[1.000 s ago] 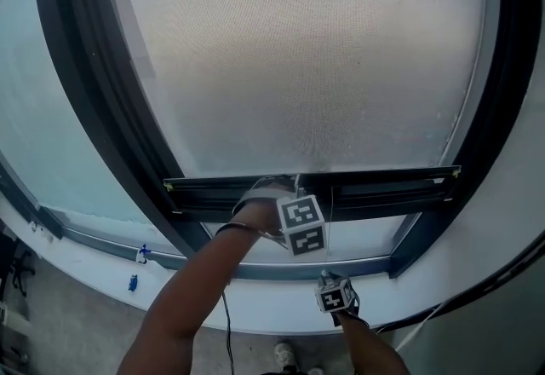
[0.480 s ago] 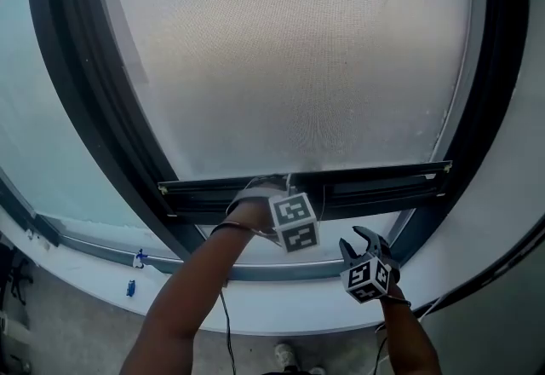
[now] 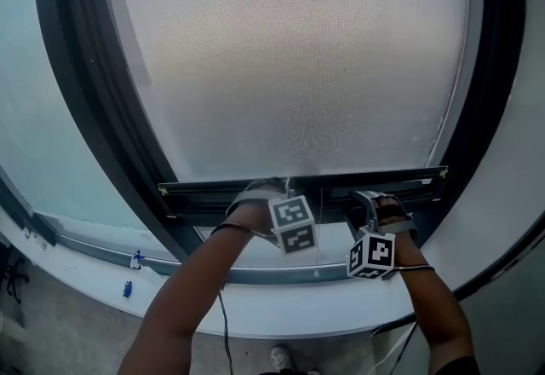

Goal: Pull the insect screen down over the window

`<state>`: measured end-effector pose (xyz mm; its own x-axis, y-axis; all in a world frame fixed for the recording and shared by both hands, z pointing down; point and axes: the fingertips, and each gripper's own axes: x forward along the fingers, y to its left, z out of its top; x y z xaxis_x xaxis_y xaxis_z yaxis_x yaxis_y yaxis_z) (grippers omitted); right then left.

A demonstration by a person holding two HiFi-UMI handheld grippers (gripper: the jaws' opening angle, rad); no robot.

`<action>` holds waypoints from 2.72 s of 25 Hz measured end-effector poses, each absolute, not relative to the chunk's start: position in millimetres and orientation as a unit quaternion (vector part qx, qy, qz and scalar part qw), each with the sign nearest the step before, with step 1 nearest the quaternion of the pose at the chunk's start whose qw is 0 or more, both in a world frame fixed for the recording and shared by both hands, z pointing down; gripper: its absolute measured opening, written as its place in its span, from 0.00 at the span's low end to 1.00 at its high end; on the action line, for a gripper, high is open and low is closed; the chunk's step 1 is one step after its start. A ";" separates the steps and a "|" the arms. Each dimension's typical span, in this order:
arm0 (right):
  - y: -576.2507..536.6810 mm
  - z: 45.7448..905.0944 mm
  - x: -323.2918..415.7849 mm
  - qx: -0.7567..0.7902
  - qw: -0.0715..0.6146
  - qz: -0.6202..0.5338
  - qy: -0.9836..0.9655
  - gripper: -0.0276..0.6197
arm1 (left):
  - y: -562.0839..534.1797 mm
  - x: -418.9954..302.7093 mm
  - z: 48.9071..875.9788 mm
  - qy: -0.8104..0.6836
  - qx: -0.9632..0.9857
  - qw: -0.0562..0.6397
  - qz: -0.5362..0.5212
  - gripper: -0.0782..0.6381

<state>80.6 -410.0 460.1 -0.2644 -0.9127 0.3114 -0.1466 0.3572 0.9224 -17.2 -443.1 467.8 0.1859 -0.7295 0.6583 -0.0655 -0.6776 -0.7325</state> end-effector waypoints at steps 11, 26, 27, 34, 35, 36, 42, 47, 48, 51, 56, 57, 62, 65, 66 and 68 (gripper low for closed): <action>-438.7 462.2 79.2 0.363 0.504 -0.393 -0.678 0.33 | -442.8 -17.1 467.2 0.277 -0.718 0.285 -0.572 0.29; -436.4 466.9 80.3 0.296 0.562 -0.350 -0.689 0.32 | -432.5 -17.6 481.7 0.244 -0.711 0.302 -0.587 0.37; -435.9 467.0 80.4 0.297 0.563 -0.349 -0.689 0.32 | -431.7 -18.0 482.3 0.243 -0.709 0.305 -0.588 0.37; -433.1 478.3 75.6 0.292 0.559 -0.330 -0.703 0.32 | -431.1 -21.1 495.4 0.244 -0.697 0.318 -0.594 0.38; -431.5 483.8 75.3 0.287 0.561 -0.326 -0.705 0.32 | -430.3 -20.8 501.3 0.242 -0.697 0.316 -0.596 0.38; -430.3 489.9 75.7 0.284 0.563 -0.322 -0.706 0.32 | -429.6 -20.2 507.8 0.241 -0.697 0.315 -0.598 0.38; -427.7 518.2 77.7 0.280 0.570 -0.303 -0.710 0.32 | -429.1 -18.2 537.7 0.250 -0.697 0.300 -0.602 0.38; -431.4 532.2 81.2 0.300 0.564 -0.298 -0.709 0.32 | -428.7 -16.2 549.4 0.262 -0.699 0.291 -0.598 0.39; -432.3 531.3 81.9 0.303 0.563 -0.298 -0.709 0.32 | -429.3 -15.6 548.6 0.263 -0.701 0.290 -0.596 0.39; -431.1 531.6 81.6 0.306 0.563 -0.297 -0.708 0.32 | -428.7 -15.7 548.5 0.266 -0.700 0.293 -0.594 0.39; -429.1 529.6 78.2 0.316 0.551 -0.285 -0.718 0.32 | -429.3 -14.8 545.3 0.286 -0.719 0.287 -0.565 0.39; -428.8 529.6 78.2 0.319 0.549 -0.284 -0.719 0.32 | -429.5 -14.4 544.9 0.290 -0.722 0.288 -0.558 0.39; -430.3 530.9 79.3 0.321 0.551 -0.293 -0.712 0.32 | -431.7 -14.4 545.5 0.304 -0.713 0.317 -0.547 0.39; -430.8 531.4 79.0 0.319 0.559 -0.302 -0.703 0.32 | -431.8 -15.1 547.1 0.303 -0.703 0.324 -0.556 0.39; -430.3 531.4 78.8 0.318 0.560 -0.304 -0.702 0.32 | -431.0 -15.2 547.6 0.302 -0.703 0.320 -0.558 0.39; -428.6 531.6 79.3 0.316 0.562 -0.308 -0.700 0.32 | -428.8 -14.9 547.5 0.299 -0.709 0.309 -0.560 0.39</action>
